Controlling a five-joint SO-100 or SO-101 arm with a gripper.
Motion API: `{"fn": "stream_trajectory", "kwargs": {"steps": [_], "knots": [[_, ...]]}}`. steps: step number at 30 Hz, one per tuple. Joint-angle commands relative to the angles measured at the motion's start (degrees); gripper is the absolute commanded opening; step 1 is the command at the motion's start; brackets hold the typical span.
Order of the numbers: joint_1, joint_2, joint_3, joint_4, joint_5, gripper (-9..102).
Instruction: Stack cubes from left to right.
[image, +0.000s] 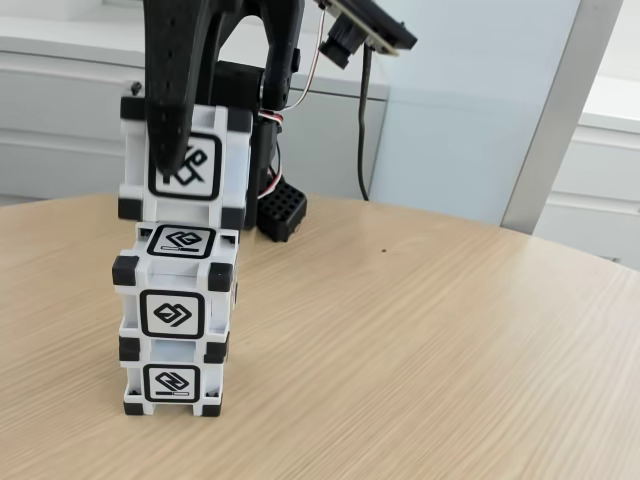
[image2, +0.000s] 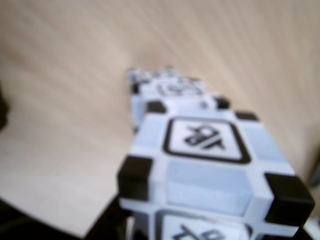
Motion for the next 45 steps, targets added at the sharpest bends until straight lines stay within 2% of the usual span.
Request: {"fn": "stream_trajectory", "kwargs": {"steps": [1, 7, 14, 18, 28, 34, 45], "knots": [[0.7, -1.1, -1.9, 0.2, 0.4, 0], [3.3, -1.2, -1.9, 0.2, -0.8, 1], [3.3, -1.2, -1.9, 0.2, -0.2, 22], [3.3, -1.2, -1.9, 0.2, 0.2, 27], [2.3, -0.1, -1.9, 0.2, 3.3, 33], [2.2, 1.1, -2.0, 0.3, 8.2, 42], [2.1, 11.1, -2.2, 0.3, 8.9, 43]]}}
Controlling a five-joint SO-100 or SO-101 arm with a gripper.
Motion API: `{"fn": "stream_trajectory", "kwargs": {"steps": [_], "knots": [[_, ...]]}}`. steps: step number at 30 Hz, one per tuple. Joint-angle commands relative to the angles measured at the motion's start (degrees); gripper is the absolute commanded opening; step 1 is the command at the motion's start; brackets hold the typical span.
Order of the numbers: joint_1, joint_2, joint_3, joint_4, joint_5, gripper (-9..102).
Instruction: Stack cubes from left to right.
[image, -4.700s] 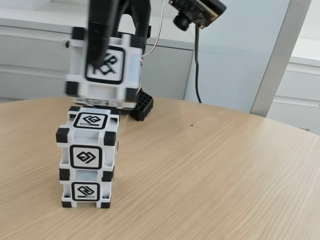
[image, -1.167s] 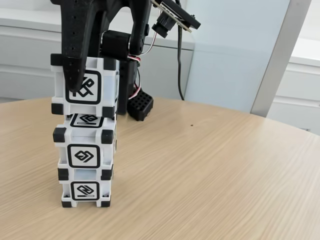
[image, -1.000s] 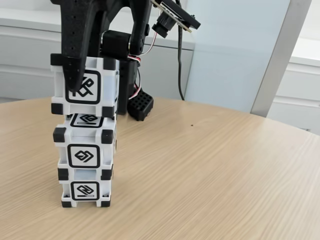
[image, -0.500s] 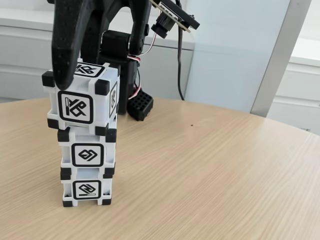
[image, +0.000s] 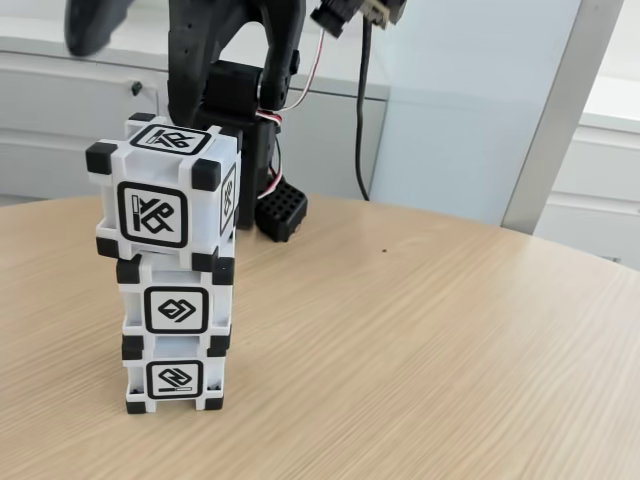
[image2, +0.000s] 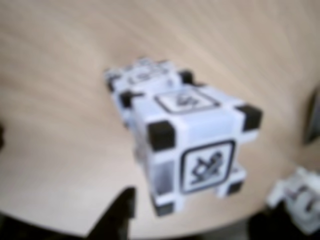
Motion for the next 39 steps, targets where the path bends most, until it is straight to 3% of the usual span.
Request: {"fn": "stream_trajectory", "kwargs": {"steps": [1, 5, 16, 26, 31, 39], "knots": [[-0.5, 4.0, -2.1, 0.3, -0.3, 44], [-1.3, 10.5, -2.0, 0.3, -1.5, 42], [-20.1, 19.1, -1.9, 3.7, -6.4, 0], [-34.5, 19.3, -0.4, 3.3, -9.4, 0], [-35.4, 25.8, 7.6, 2.9, -11.3, 0], [-35.4, 39.2, 26.2, -5.4, -11.3, 0]]}}
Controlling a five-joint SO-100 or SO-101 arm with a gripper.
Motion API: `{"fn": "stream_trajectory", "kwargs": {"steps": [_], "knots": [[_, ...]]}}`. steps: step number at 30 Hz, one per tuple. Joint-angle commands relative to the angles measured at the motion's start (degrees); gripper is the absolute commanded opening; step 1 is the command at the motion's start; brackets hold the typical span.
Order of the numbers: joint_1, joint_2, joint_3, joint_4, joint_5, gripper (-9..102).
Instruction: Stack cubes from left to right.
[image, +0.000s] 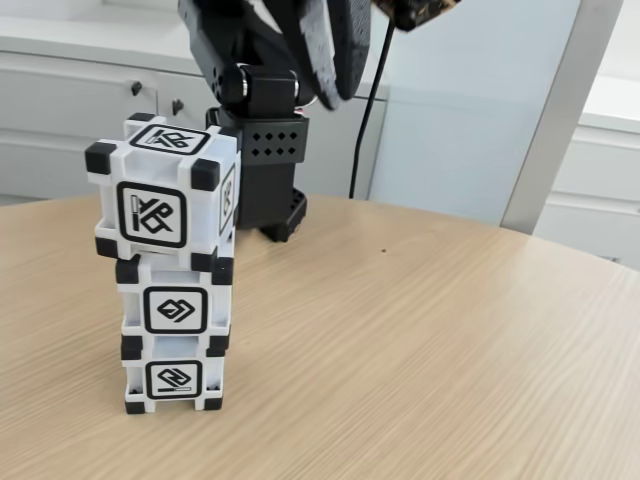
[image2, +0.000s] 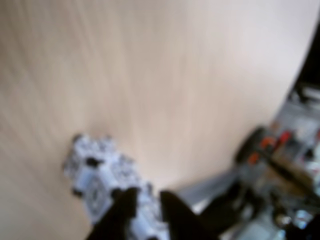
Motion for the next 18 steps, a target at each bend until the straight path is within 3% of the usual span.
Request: {"fn": "stream_trajectory", "kwargs": {"steps": [1, 6, 10, 18], "knots": [[-0.4, 4.0, 7.2, -3.6, -0.5, 0], [0.8, 8.3, 18.1, -6.9, -1.1, 0], [1.0, 10.5, 24.1, -8.3, 4.0, 0], [1.0, 12.2, 25.9, -8.4, 4.0, 0]]}}
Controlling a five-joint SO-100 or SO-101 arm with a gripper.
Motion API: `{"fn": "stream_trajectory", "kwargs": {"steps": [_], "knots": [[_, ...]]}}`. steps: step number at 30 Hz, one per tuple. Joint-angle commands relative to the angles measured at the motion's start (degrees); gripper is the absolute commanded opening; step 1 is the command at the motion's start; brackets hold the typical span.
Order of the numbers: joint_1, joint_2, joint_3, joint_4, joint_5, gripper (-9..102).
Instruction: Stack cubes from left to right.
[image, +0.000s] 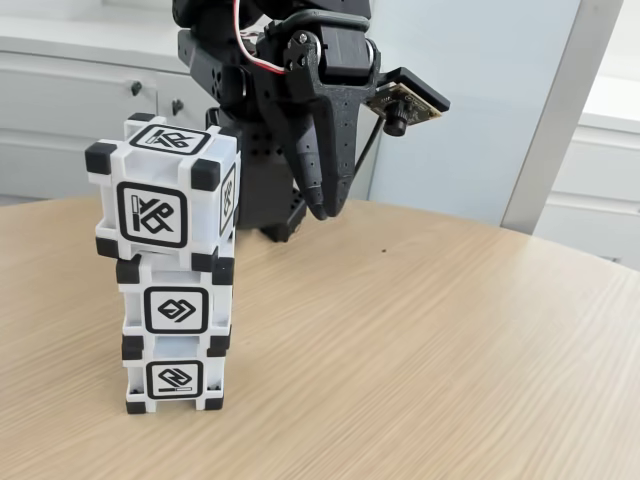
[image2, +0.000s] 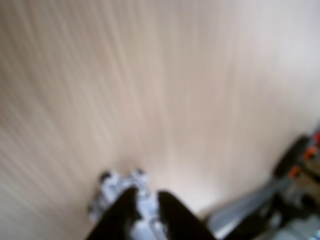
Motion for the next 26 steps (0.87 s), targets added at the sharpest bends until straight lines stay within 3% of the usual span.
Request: {"fn": "stream_trajectory", "kwargs": {"steps": [1, 26], "knots": [[0.4, 0.3, 0.1, 0.3, 0.4, 0], [0.4, 0.4, 0.1, 0.4, 0.1, 0]]}}
